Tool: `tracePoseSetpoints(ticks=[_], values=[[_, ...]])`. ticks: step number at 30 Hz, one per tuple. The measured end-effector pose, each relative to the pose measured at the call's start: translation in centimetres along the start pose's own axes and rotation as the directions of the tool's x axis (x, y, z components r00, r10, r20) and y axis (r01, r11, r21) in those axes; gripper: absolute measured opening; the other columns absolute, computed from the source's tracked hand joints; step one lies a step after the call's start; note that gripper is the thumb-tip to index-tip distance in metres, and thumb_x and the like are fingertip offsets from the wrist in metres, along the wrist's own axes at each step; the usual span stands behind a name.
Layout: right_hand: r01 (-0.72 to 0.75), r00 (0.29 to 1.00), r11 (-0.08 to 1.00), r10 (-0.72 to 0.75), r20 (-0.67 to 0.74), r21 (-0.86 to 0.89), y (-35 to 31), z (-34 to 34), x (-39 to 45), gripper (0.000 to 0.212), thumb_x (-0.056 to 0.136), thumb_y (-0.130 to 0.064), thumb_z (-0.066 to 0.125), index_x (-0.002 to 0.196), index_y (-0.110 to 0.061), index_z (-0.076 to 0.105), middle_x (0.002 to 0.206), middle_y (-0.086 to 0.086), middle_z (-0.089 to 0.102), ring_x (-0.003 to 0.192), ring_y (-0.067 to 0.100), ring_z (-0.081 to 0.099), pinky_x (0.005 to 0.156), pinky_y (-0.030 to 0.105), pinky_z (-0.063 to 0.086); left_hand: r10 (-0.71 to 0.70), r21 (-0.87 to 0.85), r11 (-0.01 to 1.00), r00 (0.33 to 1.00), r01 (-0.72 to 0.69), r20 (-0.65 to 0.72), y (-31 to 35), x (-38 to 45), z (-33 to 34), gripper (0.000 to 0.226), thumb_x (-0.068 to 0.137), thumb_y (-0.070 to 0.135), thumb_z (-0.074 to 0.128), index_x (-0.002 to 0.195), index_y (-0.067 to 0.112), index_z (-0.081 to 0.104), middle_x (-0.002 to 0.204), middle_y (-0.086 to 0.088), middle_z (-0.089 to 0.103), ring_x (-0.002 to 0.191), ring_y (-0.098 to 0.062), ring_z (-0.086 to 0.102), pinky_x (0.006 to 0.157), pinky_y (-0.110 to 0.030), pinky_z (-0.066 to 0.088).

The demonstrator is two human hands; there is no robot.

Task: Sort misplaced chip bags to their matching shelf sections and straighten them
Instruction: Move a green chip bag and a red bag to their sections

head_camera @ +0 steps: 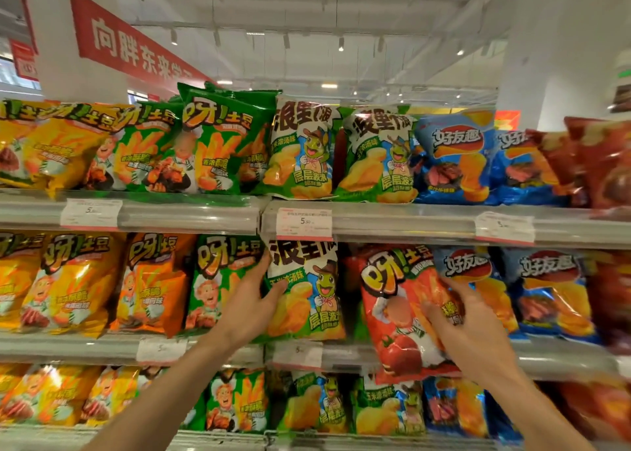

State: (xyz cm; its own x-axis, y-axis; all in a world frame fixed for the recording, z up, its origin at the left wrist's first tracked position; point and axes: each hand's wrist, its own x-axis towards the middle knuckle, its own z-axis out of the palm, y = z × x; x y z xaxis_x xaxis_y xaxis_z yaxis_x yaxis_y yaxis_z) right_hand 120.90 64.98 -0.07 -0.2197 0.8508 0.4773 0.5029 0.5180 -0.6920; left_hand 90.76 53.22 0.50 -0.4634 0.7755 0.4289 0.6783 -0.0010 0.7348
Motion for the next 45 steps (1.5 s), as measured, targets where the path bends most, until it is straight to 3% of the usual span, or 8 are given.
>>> tracePoseSetpoints(ticks=[2,9,20,27,32,37,42,45], values=[[-0.004,1.0,1.0,0.005,-0.015,0.016,0.6,-0.9,-0.2,0.061,0.087,-0.052,0.063,0.141,-0.028,0.046,0.125,-0.003,0.057,0.111,0.016,0.056,0.096,0.042,0.05,0.038,0.023,0.999,0.999,-0.037,-0.008,0.0,1.0,1.0,0.064,0.101,0.028,0.052,0.156,0.021,0.02,0.15,0.009,0.039,0.136,-0.009,0.037,0.106,-0.019,0.027],[-0.027,0.999,1.0,0.027,-0.045,0.012,1.8,-1.8,-0.4,0.059,0.089,-0.047,0.065,0.141,-0.025,0.048,0.129,-0.006,0.056,0.116,0.015,0.055,0.099,0.044,0.05,0.068,0.109,0.992,0.994,-0.059,-0.085,-0.7,3.6,3.5,0.063,0.101,0.026,0.052,0.156,0.021,0.021,0.153,-0.007,0.041,0.141,-0.024,0.036,0.112,-0.033,0.031],[-0.055,0.998,0.997,0.057,-0.026,0.057,1.7,-0.4,-0.3,0.056,0.09,-0.048,0.062,0.141,-0.03,0.045,0.125,-0.004,0.056,0.116,0.018,0.055,0.099,0.048,0.049,0.066,0.261,0.964,0.998,-0.06,-0.013,-2.2,3.5,5.4,0.069,0.104,0.03,0.042,0.158,0.024,-0.001,0.16,-0.013,0.023,0.131,-0.037,0.047,0.1,-0.047,0.046],[-0.065,0.998,0.988,0.067,-0.01,0.141,2.1,0.2,-0.3,0.053,0.092,-0.041,0.063,0.14,-0.026,0.046,0.124,-0.004,0.056,0.111,0.013,0.054,0.089,0.031,0.043,0.387,0.504,0.801,0.922,-0.324,-0.023,-3.2,1.7,5.1,0.059,0.096,0.026,0.06,0.149,0.02,0.036,0.156,-0.013,0.031,0.142,-0.032,0.03,0.109,-0.05,0.041],[-0.073,0.997,0.966,0.074,0.003,0.248,1.8,0.8,-0.6,0.044,0.091,-0.037,0.065,0.132,-0.031,0.049,0.116,-0.009,0.06,0.098,0.0,0.058,0.08,0.024,0.048,0.335,0.273,0.914,0.938,-0.301,-0.087,-0.5,-0.8,5.5,0.047,0.097,0.037,0.055,0.141,0.025,0.047,0.142,0.004,0.044,0.131,-0.012,0.042,0.11,-0.037,0.04],[-0.074,0.997,0.939,0.062,0.048,0.336,0.7,2.3,-1.5,0.044,0.09,-0.04,0.066,0.131,-0.034,0.05,0.117,-0.015,0.059,0.106,0.008,0.06,0.089,0.037,0.055,0.052,-0.21,0.978,0.98,-0.011,0.19,3.2,-3.8,6.0,0.068,0.087,0.064,0.055,0.148,0.051,0.027,0.141,0.021,0.045,0.108,0.012,0.056,0.1,-0.034,0.051],[-0.077,0.991,0.914,0.025,0.135,0.399,-0.5,5.0,-2.7,0.044,0.089,-0.045,0.065,0.13,-0.041,0.047,0.12,-0.017,0.059,0.107,0.003,0.059,0.092,0.04,0.055,0.025,-0.296,0.955,0.984,0.029,0.177,4.7,-6.5,5.2,0.061,0.092,0.044,0.062,0.134,0.066,0.023,0.119,0.044,0.043,0.102,0.02,0.055,0.076,-0.008,0.051],[-0.061,0.985,0.894,-0.017,0.169,0.443,-1.4,6.7,-3.7,0.05,0.086,-0.048,0.064,0.132,-0.04,0.047,0.124,-0.023,0.056,0.113,-0.001,0.056,0.096,0.034,0.052,-0.028,-0.288,0.956,0.992,0.063,0.126,4.2,-7.8,3.6,0.065,0.092,0.042,0.064,0.136,0.066,0.022,0.117,0.041,0.044,0.099,0.015,0.057,0.07,-0.01,0.051]])
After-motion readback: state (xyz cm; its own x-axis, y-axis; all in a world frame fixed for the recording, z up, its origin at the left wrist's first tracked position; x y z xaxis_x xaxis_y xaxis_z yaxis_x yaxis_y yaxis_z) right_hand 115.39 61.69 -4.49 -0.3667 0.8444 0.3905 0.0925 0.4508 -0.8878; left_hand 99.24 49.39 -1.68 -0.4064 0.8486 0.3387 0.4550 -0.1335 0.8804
